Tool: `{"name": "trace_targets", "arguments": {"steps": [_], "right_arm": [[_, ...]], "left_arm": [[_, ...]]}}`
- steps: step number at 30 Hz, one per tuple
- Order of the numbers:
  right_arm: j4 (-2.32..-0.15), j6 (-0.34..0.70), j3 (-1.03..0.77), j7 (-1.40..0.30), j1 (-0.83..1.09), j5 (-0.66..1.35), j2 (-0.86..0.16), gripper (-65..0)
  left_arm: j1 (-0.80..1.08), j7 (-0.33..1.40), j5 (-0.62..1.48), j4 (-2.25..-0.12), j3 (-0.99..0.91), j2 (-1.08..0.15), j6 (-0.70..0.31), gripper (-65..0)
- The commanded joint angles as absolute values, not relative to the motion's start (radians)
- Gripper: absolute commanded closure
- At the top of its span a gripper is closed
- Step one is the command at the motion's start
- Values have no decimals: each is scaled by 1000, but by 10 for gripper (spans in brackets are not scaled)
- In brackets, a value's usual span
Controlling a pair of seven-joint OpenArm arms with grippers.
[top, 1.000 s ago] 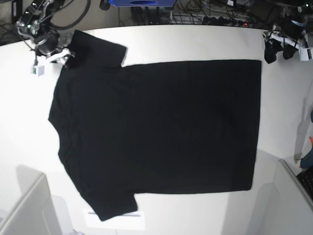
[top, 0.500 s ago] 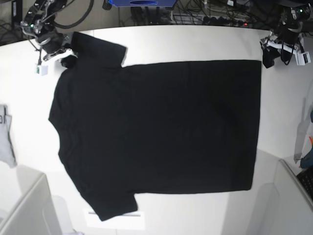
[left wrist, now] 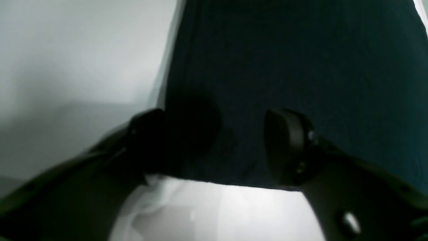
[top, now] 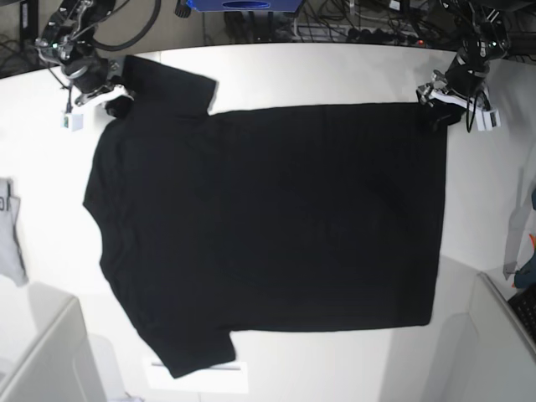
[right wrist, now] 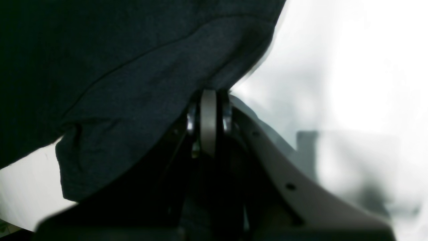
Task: Fold the T-shirt properly
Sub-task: 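Grasp the black shirt's shoulder corners with both grippers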
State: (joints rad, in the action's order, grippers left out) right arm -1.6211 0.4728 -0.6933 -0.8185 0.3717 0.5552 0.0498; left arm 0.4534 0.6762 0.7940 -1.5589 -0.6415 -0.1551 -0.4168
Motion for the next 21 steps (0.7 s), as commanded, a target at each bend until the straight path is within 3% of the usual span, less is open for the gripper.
{"name": "trace_targets", "arguments": {"steps": [1, 7, 16, 21], "right_arm": [[-1612, 467, -690, -891, 384, 499, 53, 0], [-1620, 467, -690, -889, 384, 499, 53, 0], [-1873, 467, -690, -892, 450, 499, 56, 0], [-1998, 467, -688, -892, 469, 501, 53, 0]], "left_arm": [[460, 708, 780, -1555, -639, -159, -407, -393], [466, 708, 780, -1555, -601, -163, -407, 0], [573, 708, 786, -1715, -604, -196, -406, 0], [648, 759, 789, -1940, -645, -196, -321, 0]]}}
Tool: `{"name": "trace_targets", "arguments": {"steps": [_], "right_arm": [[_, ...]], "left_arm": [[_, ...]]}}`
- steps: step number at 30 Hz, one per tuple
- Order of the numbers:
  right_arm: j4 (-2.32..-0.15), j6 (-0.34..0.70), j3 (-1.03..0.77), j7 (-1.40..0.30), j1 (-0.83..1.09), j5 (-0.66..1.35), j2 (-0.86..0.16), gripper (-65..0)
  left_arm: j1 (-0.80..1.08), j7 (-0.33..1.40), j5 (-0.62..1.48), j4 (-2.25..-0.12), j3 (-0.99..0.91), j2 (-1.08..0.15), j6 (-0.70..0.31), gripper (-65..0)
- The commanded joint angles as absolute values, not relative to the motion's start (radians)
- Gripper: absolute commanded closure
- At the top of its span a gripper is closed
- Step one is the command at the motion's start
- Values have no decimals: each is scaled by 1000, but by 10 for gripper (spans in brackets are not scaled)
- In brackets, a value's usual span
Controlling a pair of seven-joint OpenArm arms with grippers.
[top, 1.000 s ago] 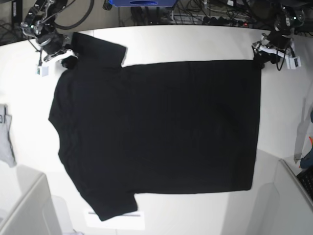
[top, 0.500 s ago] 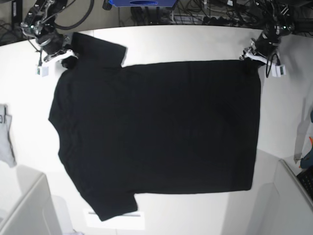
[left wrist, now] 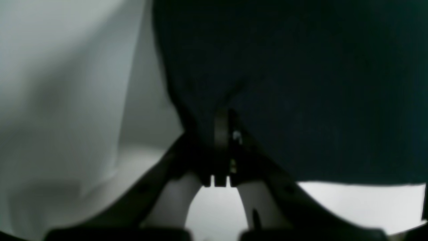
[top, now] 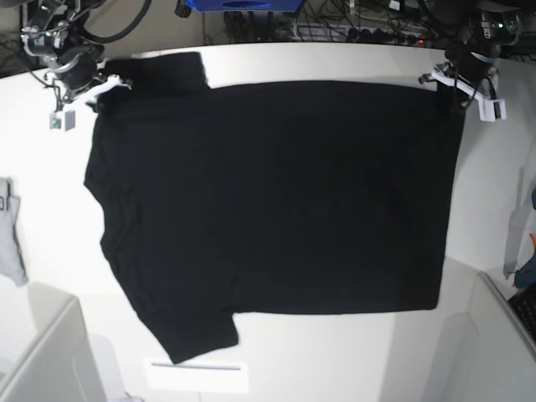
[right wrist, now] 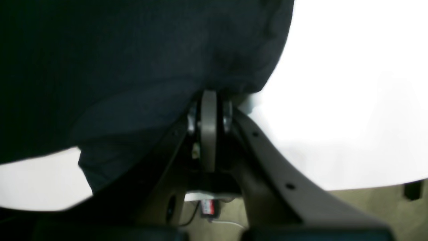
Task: Fold the T-shirt properly
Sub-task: 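Grasp the black shirt's shoulder corners with both grippers, then lift the shoulder edge with both grippers and pull it toward the robot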
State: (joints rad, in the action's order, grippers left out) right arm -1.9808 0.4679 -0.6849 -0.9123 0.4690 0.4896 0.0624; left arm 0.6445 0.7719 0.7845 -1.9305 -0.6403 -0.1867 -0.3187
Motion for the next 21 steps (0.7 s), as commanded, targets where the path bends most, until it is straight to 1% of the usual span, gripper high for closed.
{"name": "trace_targets", "arguments": {"steps": [1, 3, 9, 14, 17, 21], "right_arm": [[-2005, 467, -688, -895, 460, 501, 53, 0], [-2005, 467, -693, -926, 412, 501, 51, 0], [-2005, 461, -690, -1064, 254, 501, 25, 0], [-1963, 458, -690, -1156, 94, 496, 13, 0], [-1903, 458, -688, -1194, 10, 496, 12, 0], [-1784, 450, -656, -1194, -85, 479, 8, 0]], "left_arm": [[645, 794, 789, -1969, -653, -196, -318, 0], [601, 865, 825, -1985, -687, -194, -317, 0], [427, 1099, 1010, -1972, -878, -194, -312, 0], [262, 1242, 970, -1962, -898, -193, -239, 0], [199, 1267, 932, -1940, -898, -183, -222, 0], [130, 1268, 865, -1900, -898, -179, -222, 0]]}}
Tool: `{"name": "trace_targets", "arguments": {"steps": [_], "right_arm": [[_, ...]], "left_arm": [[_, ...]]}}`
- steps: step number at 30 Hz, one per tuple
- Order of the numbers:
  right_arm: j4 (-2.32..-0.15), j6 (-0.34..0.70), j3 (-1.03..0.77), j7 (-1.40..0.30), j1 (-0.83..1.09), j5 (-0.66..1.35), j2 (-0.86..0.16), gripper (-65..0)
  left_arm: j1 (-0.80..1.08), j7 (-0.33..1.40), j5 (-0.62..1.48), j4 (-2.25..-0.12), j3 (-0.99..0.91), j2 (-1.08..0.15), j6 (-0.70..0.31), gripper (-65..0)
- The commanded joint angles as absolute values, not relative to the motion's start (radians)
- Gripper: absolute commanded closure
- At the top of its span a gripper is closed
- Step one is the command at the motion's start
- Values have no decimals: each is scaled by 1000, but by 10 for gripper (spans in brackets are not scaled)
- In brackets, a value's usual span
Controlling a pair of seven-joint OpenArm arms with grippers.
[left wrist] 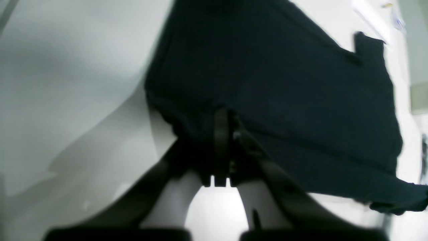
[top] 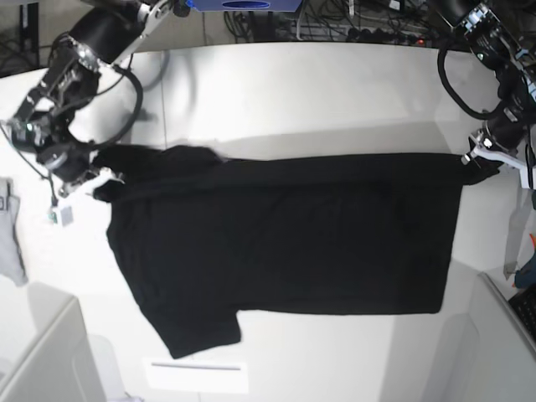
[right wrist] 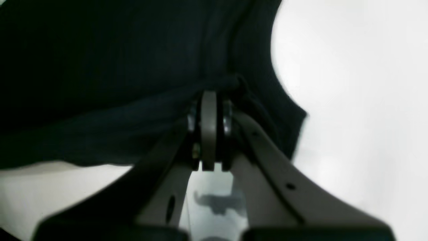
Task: Fold the T-shirt properly
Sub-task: 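Lift the shoulder edge with both grippers and pull it toward the robot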
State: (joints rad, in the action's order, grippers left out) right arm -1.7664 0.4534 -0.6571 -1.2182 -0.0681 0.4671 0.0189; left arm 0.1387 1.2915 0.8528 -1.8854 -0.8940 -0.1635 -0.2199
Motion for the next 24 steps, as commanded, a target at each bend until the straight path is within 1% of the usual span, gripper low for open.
{"name": "trace_targets", "arguments": {"steps": [1, 3, 5, 7, 9, 11, 17, 21, 24], "right_arm": [[-1759, 432, -638, -1193, -105, 456, 2, 0], [-1712, 410, -590, -1182, -136, 414, 2, 0], [-1682, 403, -552, -1125, -148, 394, 2, 0], [-1656, 398, -541, -1098, -170, 394, 2, 0], [-1616, 360, -536, -1095, -189, 394, 1, 0], [-1577, 344, -535, -1090, -203, 394, -1, 0], [-1497, 337, -533, -1047, -232, 394, -2, 0], [-1458, 337, -538, -1046, -237, 392, -2, 0], [-1469, 337, -536, -1061, -236, 397, -2, 0]], "left_arm": [[113, 1268, 846, -1883, -897, -179, -222, 0], [84, 1264, 806, -1848, -871, -182, -222, 0], [64, 1262, 773, -1817, -834, -183, -222, 0], [39, 1262, 746, -1788, -802, -183, -222, 0], [7, 1260, 713, -1747, -771, -183, -222, 0], [-30, 1260, 670, -1705, -748, -180, -222, 0], [-116, 1259, 595, -1616, -691, -180, -222, 0], [-134, 1259, 567, -1584, -673, -180, -222, 0], [-131, 1259, 568, -1575, -682, -182, -222, 0]]}}
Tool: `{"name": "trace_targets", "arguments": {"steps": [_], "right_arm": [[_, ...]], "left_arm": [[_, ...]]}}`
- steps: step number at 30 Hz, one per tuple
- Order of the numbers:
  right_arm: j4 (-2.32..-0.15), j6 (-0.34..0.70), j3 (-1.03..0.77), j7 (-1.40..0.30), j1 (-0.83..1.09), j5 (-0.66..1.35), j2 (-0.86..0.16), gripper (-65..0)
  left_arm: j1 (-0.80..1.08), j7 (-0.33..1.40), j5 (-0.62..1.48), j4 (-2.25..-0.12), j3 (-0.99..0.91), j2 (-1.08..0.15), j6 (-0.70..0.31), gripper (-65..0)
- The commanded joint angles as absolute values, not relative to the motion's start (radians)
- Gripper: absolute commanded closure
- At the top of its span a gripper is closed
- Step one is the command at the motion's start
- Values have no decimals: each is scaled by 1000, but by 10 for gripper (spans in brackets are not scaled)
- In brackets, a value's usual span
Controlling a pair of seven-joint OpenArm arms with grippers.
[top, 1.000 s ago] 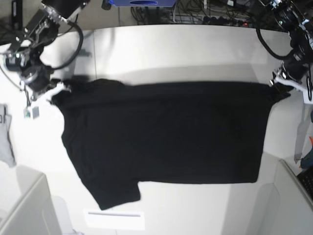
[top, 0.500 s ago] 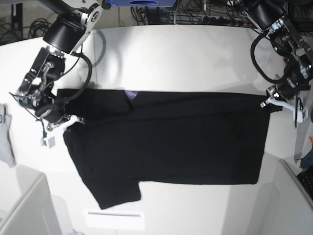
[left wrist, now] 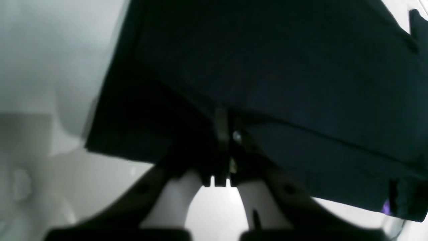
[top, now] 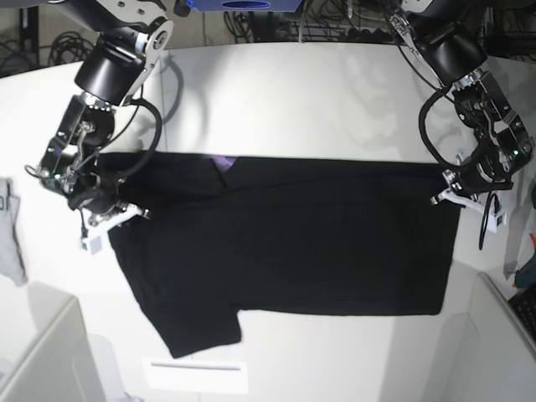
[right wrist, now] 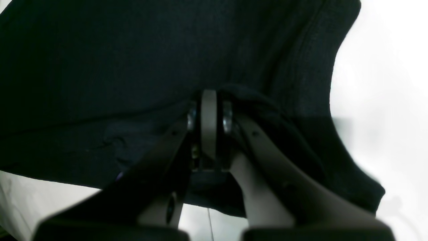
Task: Fold the T-shirt properly
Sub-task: 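Lift the shoulder edge with both grippers and pull it toward the robot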
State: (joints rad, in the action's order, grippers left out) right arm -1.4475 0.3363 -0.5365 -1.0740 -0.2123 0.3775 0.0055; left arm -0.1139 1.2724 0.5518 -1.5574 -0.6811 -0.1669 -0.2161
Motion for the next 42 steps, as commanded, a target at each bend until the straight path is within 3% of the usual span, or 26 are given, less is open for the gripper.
{"name": "trace_targets", "arguments": {"steps": [1, 3, 4, 5, 7, 9, 12, 15, 21, 26, 34, 42], "right_arm": [[-1484, 337, -542, -1070, -236, 397, -2, -35], [-1535, 337, -545, -1075, -220, 401, 1, -239], [-1570, 337, -547, -1070, -206, 401, 4, -315], [-1613, 337, -555, -1069, -189, 401, 5, -362], [-1719, 334, -608, -1064, -150, 400, 33, -356], [-1824, 311, -668, -1069, -101, 395, 71, -332], [-1937, 286, -693, -1070, 4, 400, 97, -327], [-1972, 255, -728, -1064, 110, 406, 136, -327], [-1822, 246, -817, -1029, 188, 591, 142, -327], [-1656, 246, -828, -923, 183, 599, 137, -327], [-1650, 246, -826, -894, 182, 599, 136, -323], [-1632, 225, -826, -889, 142, 596, 134, -321]], "left_arm": [[-127, 1259, 568, -1580, -684, -182, -222, 0], [-125, 1257, 570, -1580, -693, -183, -222, 0], [-124, 1250, 572, -1580, -716, -183, -223, -49], [-122, 1233, 573, -1580, -740, -183, -225, -148], [-119, 1188, 575, -1580, -796, -180, -228, -360], [-91, 1153, 576, -1580, -851, -180, -232, -525], [-31, 1147, 615, -1606, -917, -179, -317, -643], [76, 1139, 673, -1607, -952, -168, -381, -638], [168, 963, 674, -1468, -903, -143, -387, -591], [160, 872, 674, -1423, -802, -143, -386, -561], [107, 860, 674, -1419, -799, -145, -295, -454], [50, 858, 674, -1317, -796, -166, -294, -448]]}}
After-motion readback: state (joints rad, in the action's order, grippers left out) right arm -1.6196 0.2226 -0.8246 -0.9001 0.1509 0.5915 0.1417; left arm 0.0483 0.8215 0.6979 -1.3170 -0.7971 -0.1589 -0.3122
